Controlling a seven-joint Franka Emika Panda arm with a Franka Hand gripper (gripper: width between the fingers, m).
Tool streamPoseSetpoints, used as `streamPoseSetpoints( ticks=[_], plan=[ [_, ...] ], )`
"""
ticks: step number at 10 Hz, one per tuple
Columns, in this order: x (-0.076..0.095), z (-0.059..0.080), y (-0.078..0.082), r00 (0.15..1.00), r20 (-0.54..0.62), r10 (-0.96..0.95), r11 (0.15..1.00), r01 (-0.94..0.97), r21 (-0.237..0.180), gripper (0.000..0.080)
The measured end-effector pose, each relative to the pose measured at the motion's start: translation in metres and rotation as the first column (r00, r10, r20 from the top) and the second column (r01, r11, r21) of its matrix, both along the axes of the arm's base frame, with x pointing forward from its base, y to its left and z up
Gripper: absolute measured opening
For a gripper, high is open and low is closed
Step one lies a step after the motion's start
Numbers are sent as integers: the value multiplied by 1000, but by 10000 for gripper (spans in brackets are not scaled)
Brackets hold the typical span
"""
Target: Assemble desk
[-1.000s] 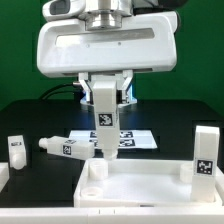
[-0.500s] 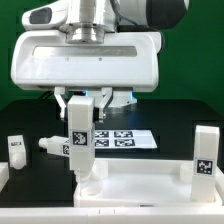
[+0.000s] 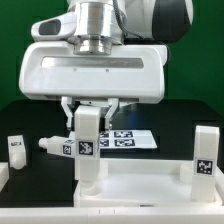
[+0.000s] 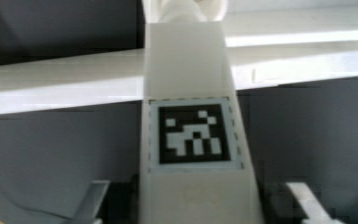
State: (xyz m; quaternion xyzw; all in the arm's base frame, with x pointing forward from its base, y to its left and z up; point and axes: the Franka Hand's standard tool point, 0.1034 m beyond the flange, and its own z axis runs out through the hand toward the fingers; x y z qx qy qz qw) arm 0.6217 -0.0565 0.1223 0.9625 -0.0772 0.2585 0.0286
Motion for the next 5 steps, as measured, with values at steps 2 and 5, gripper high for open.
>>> streamPoseSetpoints(
  ticks=[2,5],
  plan=[
    [-2,-6,6,1000,-8,4,1000,-4,3,285],
    [-8,-10,3,1000,-2,-1,1000,1,-9,285]
  ],
)
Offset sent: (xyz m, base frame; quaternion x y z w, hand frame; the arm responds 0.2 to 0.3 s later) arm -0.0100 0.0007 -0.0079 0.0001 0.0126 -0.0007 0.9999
